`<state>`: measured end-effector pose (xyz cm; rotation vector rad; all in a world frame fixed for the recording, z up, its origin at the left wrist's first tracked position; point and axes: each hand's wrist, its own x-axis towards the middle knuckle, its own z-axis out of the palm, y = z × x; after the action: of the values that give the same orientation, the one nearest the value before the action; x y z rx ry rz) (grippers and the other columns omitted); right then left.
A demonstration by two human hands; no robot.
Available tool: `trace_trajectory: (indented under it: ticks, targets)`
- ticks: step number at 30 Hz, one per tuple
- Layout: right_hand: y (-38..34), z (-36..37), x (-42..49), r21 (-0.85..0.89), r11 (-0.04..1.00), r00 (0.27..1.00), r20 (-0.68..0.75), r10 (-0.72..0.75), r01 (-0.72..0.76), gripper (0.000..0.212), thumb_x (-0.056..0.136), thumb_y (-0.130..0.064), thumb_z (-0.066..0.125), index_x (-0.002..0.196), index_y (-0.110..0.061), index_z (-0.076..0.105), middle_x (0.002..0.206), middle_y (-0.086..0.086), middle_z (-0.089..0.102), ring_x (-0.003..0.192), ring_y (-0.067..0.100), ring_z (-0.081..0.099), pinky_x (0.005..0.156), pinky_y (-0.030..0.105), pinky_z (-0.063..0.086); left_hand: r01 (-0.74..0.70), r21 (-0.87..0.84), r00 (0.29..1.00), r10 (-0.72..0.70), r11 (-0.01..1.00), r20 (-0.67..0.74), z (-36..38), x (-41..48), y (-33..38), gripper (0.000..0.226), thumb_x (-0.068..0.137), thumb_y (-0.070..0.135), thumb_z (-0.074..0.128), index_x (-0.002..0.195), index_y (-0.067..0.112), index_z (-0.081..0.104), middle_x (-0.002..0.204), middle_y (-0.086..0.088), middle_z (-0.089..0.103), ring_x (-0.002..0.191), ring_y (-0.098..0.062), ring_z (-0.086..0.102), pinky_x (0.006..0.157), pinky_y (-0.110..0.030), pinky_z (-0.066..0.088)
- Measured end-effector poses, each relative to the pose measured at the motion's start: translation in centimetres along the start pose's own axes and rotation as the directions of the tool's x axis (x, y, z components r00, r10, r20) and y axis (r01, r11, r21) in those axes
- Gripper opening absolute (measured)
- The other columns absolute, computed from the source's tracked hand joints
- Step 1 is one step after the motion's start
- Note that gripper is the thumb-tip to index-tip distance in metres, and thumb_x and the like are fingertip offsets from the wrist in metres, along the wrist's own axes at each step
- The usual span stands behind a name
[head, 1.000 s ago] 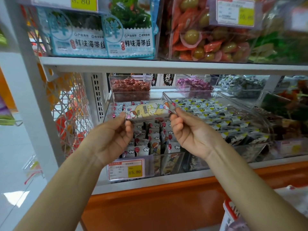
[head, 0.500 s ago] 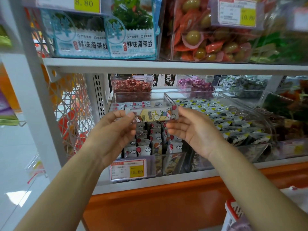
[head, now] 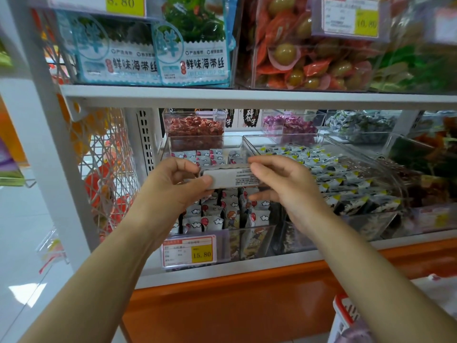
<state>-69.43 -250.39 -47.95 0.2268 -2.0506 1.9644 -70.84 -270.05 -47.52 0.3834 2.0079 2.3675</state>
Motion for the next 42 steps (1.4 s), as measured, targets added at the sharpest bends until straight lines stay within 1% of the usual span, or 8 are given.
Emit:
trace_trajectory:
  ticks: [5, 9, 16, 23, 27, 36, 39, 42]
  targets:
    - [-0.2, -0.1, -0.2, -0.183, 0.978, 0.995, 0.002, -0.097, 0.096, 0.010, 0.087, -0.023, 0.063, 0.088, -0.031, 0.070, 0.091, 0.000, 0.067, 0.076, 0.011, 0.066, 0.052, 0.027, 0.057, -0.043, 0.139, 0.998, 0.035, 0.989, 0.055, 0.1, -0.4, 0.3, 0.049, 0.060, 0.023, 0.071, 0.108, 0.026, 0.062, 0.104, -0.003, 0.065, 0.092, -0.021, 0.069, 0.087, -0.032, 0.052]
    - [0.0, -0.3, -0.1, -0.320, 0.932, 0.981, -0.033, -0.189, 0.168, 0.013, 0.089, -0.024, 0.060, 0.078, -0.019, 0.067, 0.080, 0.018, 0.061, 0.065, 0.024, 0.062, 0.044, 0.024, 0.053, -0.061, 0.244, 0.995, 0.038, 0.968, 0.097, 0.4, -0.7, 0.5, 0.033, 0.074, 0.012, 0.071, 0.103, 0.029, 0.066, 0.099, 0.005, 0.065, 0.081, -0.009, 0.070, 0.068, -0.013, 0.052]
    - [0.2, 0.2, -0.2, -0.411, 0.883, 0.966, -0.021, -0.258, 0.227, 0.021, 0.091, -0.023, 0.058, 0.072, -0.017, 0.064, 0.071, 0.009, 0.061, 0.058, 0.017, 0.063, 0.047, 0.034, 0.055, 0.055, 0.210, 0.996, -0.067, 0.976, 0.050, 1.2, -0.6, 0.3, 0.009, 0.080, 0.011, 0.068, 0.082, 0.003, 0.063, 0.089, -0.011, 0.068, 0.074, -0.022, 0.071, 0.062, -0.025, 0.058]
    - [0.0, 0.2, -0.3, -0.365, 0.902, 0.971, 0.023, -0.239, 0.230, 0.017, 0.090, -0.024, 0.058, 0.076, -0.021, 0.067, 0.072, 0.002, 0.063, 0.059, 0.007, 0.062, 0.046, 0.022, 0.052, 0.155, 0.161, 0.982, -0.170, 0.975, 0.085, 0.3, -0.5, 1.1, 0.018, 0.067, 0.019, 0.070, 0.073, 0.002, 0.070, 0.082, -0.014, 0.073, 0.075, -0.026, 0.071, 0.054, -0.023, 0.056]
    - [0.0, 0.4, -0.3, -0.350, 0.908, 0.971, 0.028, -0.236, 0.230, 0.015, 0.090, -0.024, 0.059, 0.078, -0.020, 0.068, 0.076, 0.002, 0.065, 0.066, 0.012, 0.063, 0.049, 0.023, 0.053, 0.154, 0.170, 0.987, -0.159, 0.973, 0.017, 0.2, -0.4, 1.0, 0.019, 0.078, 0.014, 0.067, 0.060, 0.007, 0.072, 0.082, -0.020, 0.071, 0.075, -0.032, 0.070, 0.052, -0.025, 0.057]
    - [0.3, 0.4, -0.2, -0.330, 0.929, 0.978, -0.059, -0.200, 0.170, 0.018, 0.092, -0.025, 0.057, 0.080, -0.017, 0.068, 0.068, -0.002, 0.064, 0.053, 0.009, 0.063, 0.048, 0.026, 0.055, 0.053, 0.203, 0.994, -0.071, 0.978, 0.084, 0.7, -0.4, 0.5, 0.016, 0.072, 0.023, 0.067, 0.081, 0.012, 0.072, 0.083, -0.003, 0.073, 0.077, -0.017, 0.071, 0.062, -0.019, 0.055]
    - [0.1, 0.1, 0.1, -0.149, 0.983, 0.994, 0.038, -0.101, 0.106, 0.014, 0.083, -0.032, 0.064, 0.094, -0.026, 0.070, 0.086, -0.002, 0.070, 0.072, 0.011, 0.067, 0.061, 0.027, 0.058, 0.038, 0.228, 0.998, -0.049, 0.973, 0.043, 1.0, -0.1, 0.1, 0.009, 0.081, 0.015, 0.065, 0.087, 0.011, 0.070, 0.087, -0.005, 0.072, 0.079, -0.016, 0.070, 0.067, -0.019, 0.056]
    - [-0.1, -0.5, 0.5, -0.060, 0.996, 0.984, 0.171, -0.054, 0.065, 0.045, 0.064, -0.033, 0.072, 0.108, -0.032, 0.063, 0.107, 0.002, 0.067, 0.088, 0.016, 0.067, 0.074, 0.027, 0.057, 0.054, 0.159, 0.998, -0.048, 0.986, -0.038, 1.4, 0.6, 0.0, 0.013, 0.088, 0.017, 0.059, 0.085, 0.011, 0.070, 0.087, -0.005, 0.068, 0.069, -0.012, 0.068, 0.062, -0.019, 0.056]
